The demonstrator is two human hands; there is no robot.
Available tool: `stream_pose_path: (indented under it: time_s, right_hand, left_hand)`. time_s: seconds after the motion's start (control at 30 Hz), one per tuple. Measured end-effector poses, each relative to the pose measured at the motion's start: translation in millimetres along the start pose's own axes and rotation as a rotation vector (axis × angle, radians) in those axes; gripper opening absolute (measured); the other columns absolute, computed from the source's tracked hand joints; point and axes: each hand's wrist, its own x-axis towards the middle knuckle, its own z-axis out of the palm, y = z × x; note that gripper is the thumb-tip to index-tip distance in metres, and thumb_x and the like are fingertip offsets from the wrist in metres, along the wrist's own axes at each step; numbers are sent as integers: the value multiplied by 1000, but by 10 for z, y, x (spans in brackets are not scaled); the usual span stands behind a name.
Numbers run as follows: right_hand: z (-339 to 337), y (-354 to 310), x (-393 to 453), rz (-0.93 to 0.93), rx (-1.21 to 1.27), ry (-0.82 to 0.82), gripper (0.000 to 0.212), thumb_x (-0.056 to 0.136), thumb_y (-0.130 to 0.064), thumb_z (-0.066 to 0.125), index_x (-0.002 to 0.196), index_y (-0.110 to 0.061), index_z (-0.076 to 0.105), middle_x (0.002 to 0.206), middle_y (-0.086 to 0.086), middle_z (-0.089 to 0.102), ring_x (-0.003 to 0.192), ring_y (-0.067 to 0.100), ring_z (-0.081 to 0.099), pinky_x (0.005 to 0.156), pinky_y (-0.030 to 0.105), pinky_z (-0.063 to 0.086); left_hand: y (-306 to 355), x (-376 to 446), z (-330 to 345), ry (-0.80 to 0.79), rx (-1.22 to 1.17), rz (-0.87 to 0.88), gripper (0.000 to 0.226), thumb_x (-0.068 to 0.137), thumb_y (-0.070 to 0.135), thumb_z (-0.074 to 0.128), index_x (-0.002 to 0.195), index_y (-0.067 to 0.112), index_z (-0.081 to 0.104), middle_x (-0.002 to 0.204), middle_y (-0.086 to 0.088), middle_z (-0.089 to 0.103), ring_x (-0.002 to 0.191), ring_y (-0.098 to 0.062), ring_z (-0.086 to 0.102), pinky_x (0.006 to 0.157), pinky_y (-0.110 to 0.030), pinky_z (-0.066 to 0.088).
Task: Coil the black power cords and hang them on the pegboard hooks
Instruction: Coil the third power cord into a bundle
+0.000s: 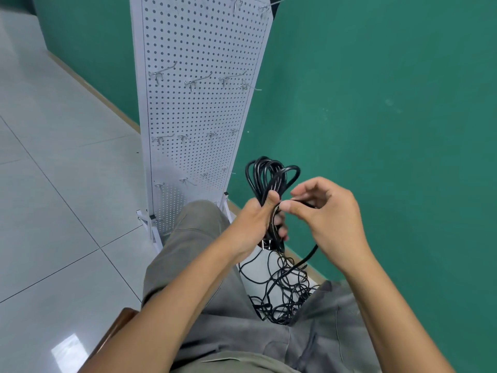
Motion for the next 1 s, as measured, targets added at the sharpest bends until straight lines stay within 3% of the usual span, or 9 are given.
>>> stream_pose_path:
  time_s: [0.07,0.2,0.33,0.43,0.53,0.63,0.83,0.9,1.0]
  right_hand:
    - [-14,23,13,22,-1,52,29,70,-16,92,76,-20,64,74,-7,71,72,12,69,75,33,57]
    - [-32,76,34,57,3,85,37,67,-26,94,75,-19,59,72,-1,69,73,28,67,74,46,58]
    - [-35,105,34,61,-65,105,35,67,-33,90,77,-18,60,74,0,68,63,14,57,64,31,50]
    - [-5,143,1,58,-56,78,24,80,-27,84,83,-19,62,80,-3,68,70,10,60,70,25,50]
    - [13,256,-49,48,100,-20,9,93,-17,73,95,-14,65,89,-2,71,81,9,66,77,26,54]
    - [4,409,-126,91,224,-51,6,98,-11,64,98,-5,66,79,2,69,71,9,62,72,20,52]
    - [-20,519,-209,93,383,14,13,99,-7,60,97,6,63,73,8,66,70,17,61,73,22,52]
    - [-43,434,-209,22,397,51,11,97,-13,63,95,-2,66,81,4,70,79,17,64,81,27,54]
    - [-47,284,-168,-91,374,32,10,97,-28,69,95,-18,69,112,-2,70,111,20,65,103,50,52]
  left_hand:
    - [43,-40,51,-69,-66,-21,84,58,93,59,87,15,57,62,8,44,56,-13,54,69,-36,57]
    - [142,-87,105,-154,-123,-118,75,66,82,53,92,12,48,63,7,38,56,-12,50,67,-32,57]
    - [219,-98,92,-196,-200,-229,42,92,57,63,83,19,48,63,4,32,56,-15,43,64,-32,54]
    - [238,-90,86,-177,-336,-235,23,93,32,63,75,20,56,59,7,35,53,-13,46,63,-31,53]
    - [266,-69,48,-192,-408,-211,29,96,24,58,69,18,48,58,8,35,53,-10,48,66,-30,53]
    - [324,-49,-43,-205,-475,-195,36,98,21,54,67,20,37,58,8,33,53,-8,46,67,-27,53]
    - [319,-19,-158,-127,-483,-228,36,92,21,63,61,21,46,58,8,34,53,-7,47,67,-28,54]
    - [313,-5,-200,-104,-430,-259,39,91,25,67,58,21,47,58,7,35,53,-7,48,65,-26,54]
    - [282,5,-238,-110,-373,-305,37,90,29,71,62,20,49,59,6,43,55,-8,52,65,-26,55]
